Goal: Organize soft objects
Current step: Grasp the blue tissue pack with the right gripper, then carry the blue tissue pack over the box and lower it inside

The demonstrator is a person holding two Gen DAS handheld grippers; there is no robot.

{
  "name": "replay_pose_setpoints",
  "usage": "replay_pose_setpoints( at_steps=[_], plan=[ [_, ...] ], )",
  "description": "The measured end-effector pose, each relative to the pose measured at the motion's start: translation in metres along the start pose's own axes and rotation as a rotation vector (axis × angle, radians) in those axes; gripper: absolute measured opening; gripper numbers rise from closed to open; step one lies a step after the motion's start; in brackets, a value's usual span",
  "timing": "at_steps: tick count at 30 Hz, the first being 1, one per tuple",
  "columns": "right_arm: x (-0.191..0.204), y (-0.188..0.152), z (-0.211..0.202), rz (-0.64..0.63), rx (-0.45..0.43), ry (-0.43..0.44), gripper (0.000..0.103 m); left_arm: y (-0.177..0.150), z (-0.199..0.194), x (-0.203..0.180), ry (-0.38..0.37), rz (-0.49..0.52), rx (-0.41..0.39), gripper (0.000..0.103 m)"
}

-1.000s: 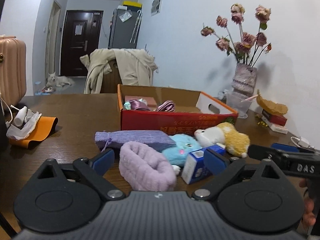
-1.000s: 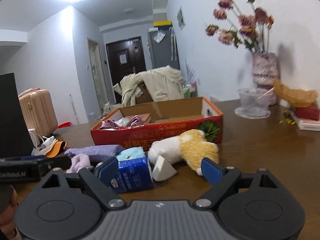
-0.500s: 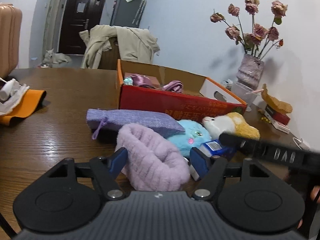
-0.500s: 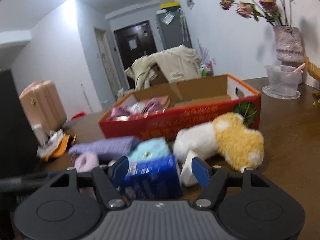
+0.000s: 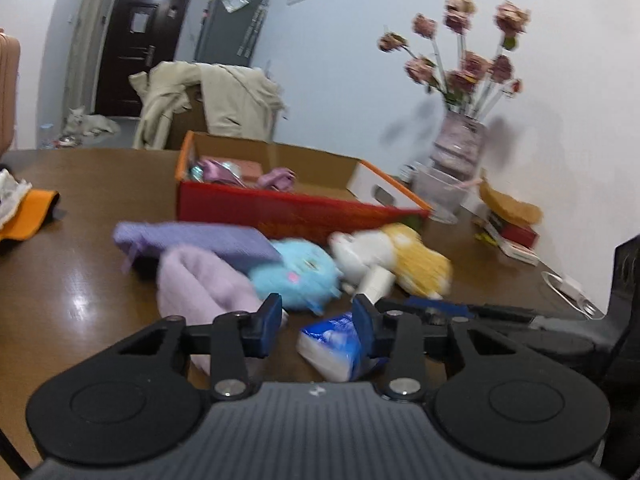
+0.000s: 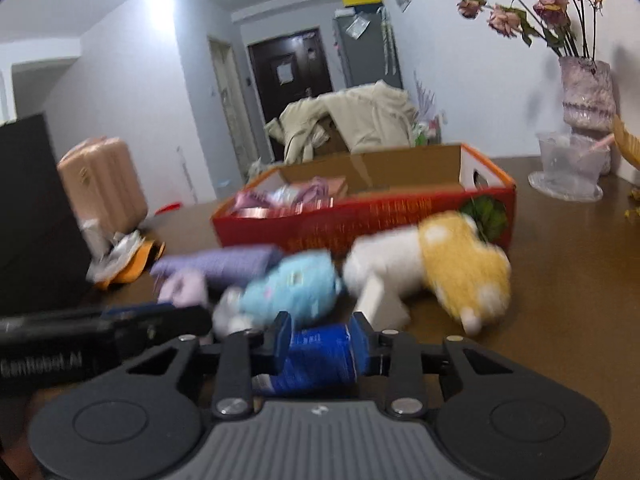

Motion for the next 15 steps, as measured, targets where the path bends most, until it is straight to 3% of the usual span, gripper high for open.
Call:
replay_pose_setpoints(
  at_steps=[6, 8, 13, 15],
  plan=[
    [-0.015, -0.012, -0.028, 0.048, -0.008, 0.017, 0.034, -0.022, 0.001, -0.021, -0.035, -0.019, 0.066, 0.039],
    [-0.019, -0.009, -0.022, 0.068, 0.007, 0.037, 0.034, -0.026, 0.009, -0.017, -0.012, -0.049, 0.099, 0.039],
    [-0.023, -0.009, 0.003, 0.144, 0.067, 0.099, 0.034, -0.031, 0.029, -0.003, -0.060, -0.194, 0.147, 0.039],
    [-0.026, -0.013, 0.012, 0.175, 0.101, 0.112, 0.033, -0.032, 0.033, -0.003, -0.063, -0.210, 0.148, 0.033]
  ],
)
Point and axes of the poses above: each gripper's, at about its wrist camera, not at the fingertips, and z roughly the way its jaws point, x to its left, y to its top, the point moved 7 cm from there along z, roughly the way its jaws point, and after that the axes turned 2 degrees about z, right-handed, at the moved point
